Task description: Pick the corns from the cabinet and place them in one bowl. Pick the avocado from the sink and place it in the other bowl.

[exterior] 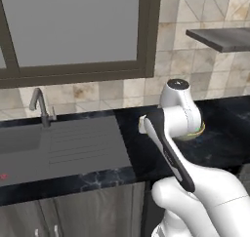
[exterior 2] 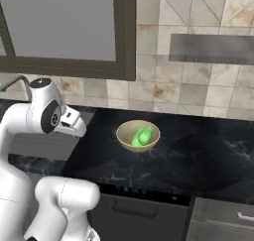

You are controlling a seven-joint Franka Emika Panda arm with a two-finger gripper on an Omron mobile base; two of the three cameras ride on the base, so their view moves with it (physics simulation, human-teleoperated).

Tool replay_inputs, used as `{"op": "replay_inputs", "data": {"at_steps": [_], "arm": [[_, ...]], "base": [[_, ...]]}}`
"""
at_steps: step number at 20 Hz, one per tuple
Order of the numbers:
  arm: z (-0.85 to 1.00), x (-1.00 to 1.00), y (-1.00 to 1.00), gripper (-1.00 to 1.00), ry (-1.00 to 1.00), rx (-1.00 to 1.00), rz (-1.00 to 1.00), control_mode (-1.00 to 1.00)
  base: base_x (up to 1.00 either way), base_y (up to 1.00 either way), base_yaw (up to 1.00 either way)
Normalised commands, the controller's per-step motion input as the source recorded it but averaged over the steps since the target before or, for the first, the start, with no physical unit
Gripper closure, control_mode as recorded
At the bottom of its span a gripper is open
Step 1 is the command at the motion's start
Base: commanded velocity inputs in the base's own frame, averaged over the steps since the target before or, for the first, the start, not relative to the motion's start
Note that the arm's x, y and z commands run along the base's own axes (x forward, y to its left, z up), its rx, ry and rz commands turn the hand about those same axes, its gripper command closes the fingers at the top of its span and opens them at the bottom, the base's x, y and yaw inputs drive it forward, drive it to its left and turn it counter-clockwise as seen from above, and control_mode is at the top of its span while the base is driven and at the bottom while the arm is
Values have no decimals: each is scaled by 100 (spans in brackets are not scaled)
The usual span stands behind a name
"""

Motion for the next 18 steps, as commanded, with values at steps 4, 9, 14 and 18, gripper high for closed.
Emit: {"op": "replay_inputs", "data": {"at_steps": [4,9,14,18], "arm": [[0,0,0,-100,0,0,0,100],[0,0,0,-100,0,0,0,100],[0,0,0,-100,0,0,0,100],[0,0,0,-100,0,0,0,100]], "base": [[0,80,-8],[0,84,-4],[0,86,-2],[0,86,-1]]}}
